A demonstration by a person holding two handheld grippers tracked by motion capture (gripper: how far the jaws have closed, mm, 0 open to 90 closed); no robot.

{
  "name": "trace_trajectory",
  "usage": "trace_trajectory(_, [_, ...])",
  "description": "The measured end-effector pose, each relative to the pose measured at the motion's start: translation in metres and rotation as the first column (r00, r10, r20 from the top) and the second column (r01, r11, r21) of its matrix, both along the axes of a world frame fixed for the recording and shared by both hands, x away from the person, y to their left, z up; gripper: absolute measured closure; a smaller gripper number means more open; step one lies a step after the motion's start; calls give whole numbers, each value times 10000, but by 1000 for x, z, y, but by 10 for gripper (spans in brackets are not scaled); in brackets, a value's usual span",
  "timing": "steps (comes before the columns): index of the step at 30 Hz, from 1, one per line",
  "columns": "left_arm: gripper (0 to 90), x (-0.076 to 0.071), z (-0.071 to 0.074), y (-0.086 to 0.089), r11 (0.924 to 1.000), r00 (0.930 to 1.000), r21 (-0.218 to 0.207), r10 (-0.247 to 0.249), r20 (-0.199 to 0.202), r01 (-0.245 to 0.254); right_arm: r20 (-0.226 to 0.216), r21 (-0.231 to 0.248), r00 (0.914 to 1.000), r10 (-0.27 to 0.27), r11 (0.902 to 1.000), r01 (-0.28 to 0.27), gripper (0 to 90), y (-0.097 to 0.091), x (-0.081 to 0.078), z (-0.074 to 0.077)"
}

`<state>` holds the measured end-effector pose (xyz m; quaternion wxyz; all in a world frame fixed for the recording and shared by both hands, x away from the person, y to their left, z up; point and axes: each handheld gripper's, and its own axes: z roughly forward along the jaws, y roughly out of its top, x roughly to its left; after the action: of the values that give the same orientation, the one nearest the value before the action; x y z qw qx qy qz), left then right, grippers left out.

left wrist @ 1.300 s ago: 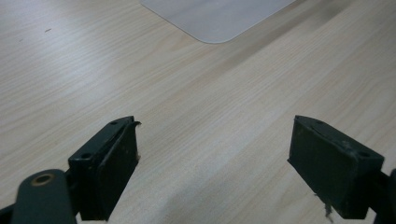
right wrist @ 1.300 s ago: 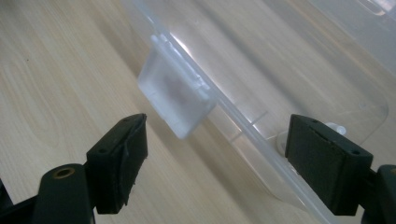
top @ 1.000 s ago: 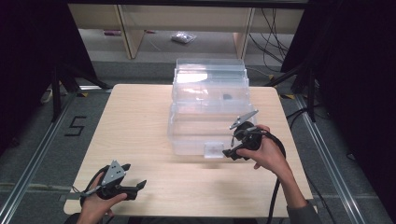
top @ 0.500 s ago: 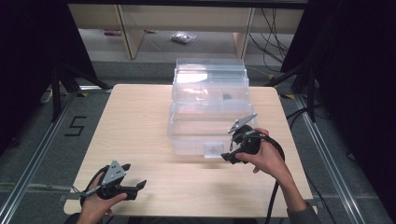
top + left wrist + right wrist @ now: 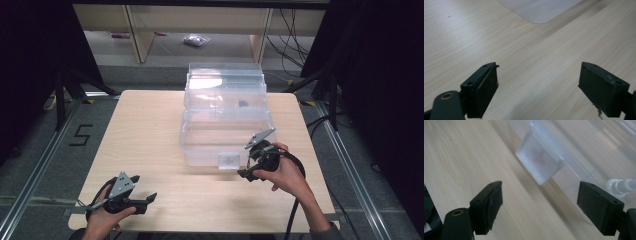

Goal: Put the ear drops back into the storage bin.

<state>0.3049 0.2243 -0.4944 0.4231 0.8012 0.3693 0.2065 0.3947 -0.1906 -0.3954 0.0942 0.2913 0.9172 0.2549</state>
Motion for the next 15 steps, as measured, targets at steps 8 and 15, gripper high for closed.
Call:
trace_trajectory(8, [152, 0, 0, 0, 10000, 10000, 50, -45, 10, 45, 21, 196, 10000, 96, 9998, -96, 215, 1, -6, -3])
trace_trajectory(15, [152, 0, 0, 0, 10000, 10000, 38, -44, 43, 44, -16, 266, 9999, 136, 9996, -136, 215, 3, -13, -9])
